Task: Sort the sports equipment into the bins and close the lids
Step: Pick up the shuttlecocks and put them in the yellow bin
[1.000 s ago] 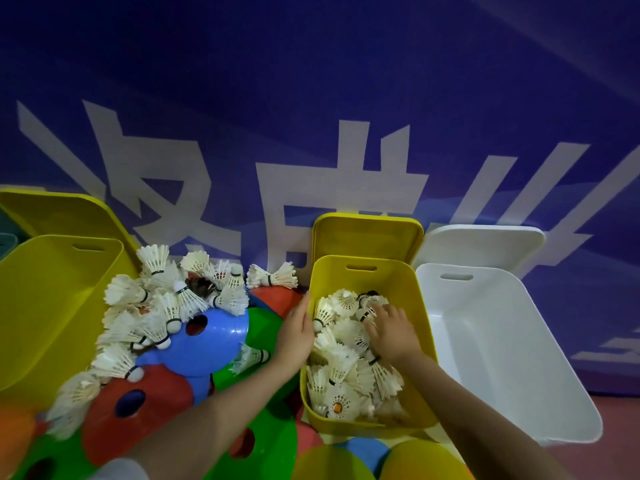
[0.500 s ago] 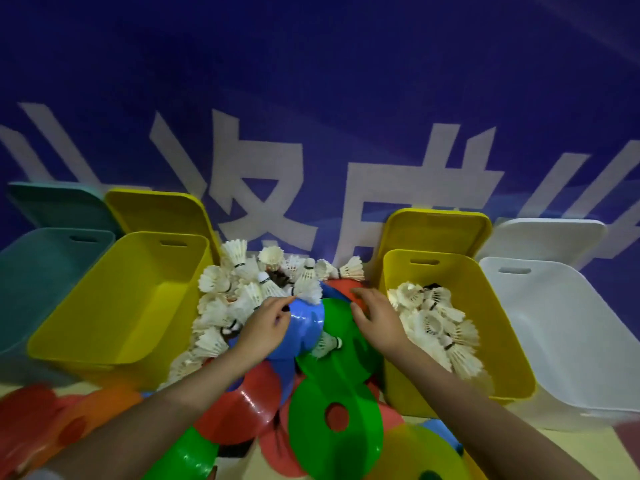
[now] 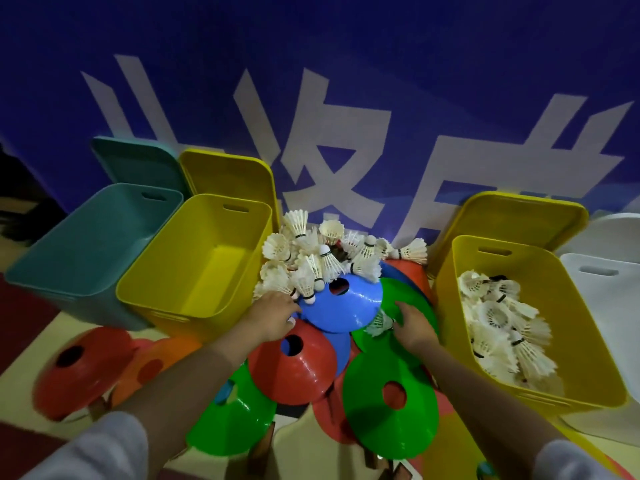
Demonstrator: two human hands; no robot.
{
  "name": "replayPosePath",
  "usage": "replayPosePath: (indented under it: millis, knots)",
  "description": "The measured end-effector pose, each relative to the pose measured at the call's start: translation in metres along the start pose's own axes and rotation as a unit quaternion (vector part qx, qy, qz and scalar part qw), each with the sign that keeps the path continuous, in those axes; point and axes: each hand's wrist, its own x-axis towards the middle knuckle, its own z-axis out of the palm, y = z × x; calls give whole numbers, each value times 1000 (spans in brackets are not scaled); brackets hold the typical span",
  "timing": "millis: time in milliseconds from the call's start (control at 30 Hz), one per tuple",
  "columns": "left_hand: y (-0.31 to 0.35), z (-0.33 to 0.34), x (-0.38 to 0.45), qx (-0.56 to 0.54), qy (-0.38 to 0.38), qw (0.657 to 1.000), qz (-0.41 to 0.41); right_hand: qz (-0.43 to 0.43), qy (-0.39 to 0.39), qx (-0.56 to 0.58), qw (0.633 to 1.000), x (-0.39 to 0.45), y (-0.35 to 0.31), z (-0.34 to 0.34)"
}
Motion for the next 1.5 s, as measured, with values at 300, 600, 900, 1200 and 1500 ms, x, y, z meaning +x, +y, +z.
replayPosePath:
  millis: [300, 600, 900, 1200, 1500]
  knots:
    - [-6, 10, 1, 162, -33, 986, 14, -94, -81, -114, 986, 8, 9, 20]
    - [23, -9, -16, -212, 127, 967, -63, -84, -12, -35, 996, -31, 11, 7]
    - [108, -55, 20, -448, 158, 878, -49, -94, 124, 29, 987, -74, -4, -38]
    - [205, -79, 37, -508, 123, 852, 38, 33, 287, 104, 952, -113, 64, -101]
    - [285, -86, 62, -551, 102, 826, 62, 52, 80, -8, 995, -122, 172, -156]
